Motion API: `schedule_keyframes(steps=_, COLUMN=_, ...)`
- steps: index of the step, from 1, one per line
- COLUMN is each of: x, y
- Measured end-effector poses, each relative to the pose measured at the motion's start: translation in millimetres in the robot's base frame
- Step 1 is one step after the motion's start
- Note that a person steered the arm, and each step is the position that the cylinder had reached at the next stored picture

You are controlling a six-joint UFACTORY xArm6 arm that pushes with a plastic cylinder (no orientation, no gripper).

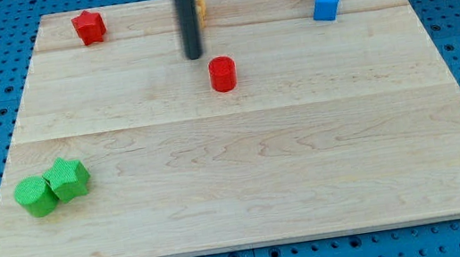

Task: Separate the yellow heart from yellow hexagon

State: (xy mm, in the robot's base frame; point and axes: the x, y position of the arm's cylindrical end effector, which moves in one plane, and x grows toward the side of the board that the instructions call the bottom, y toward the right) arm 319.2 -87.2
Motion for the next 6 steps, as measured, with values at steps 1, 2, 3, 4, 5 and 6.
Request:
schedule_keyframes(steps=1, x=-55.5, y=-29.1)
schedule_keyframes(steps=2, x=-95.5, y=-15.8)
schedule_keyframes(steps=3, x=-96.0, y=53.7)
schedule_keyframes(steps=4, x=-48.7, y=74.1)
schedule_keyframes(steps=5, x=-47.9, y=81.0)
schedule_keyframes(steps=6, x=-61.1, y=80.8)
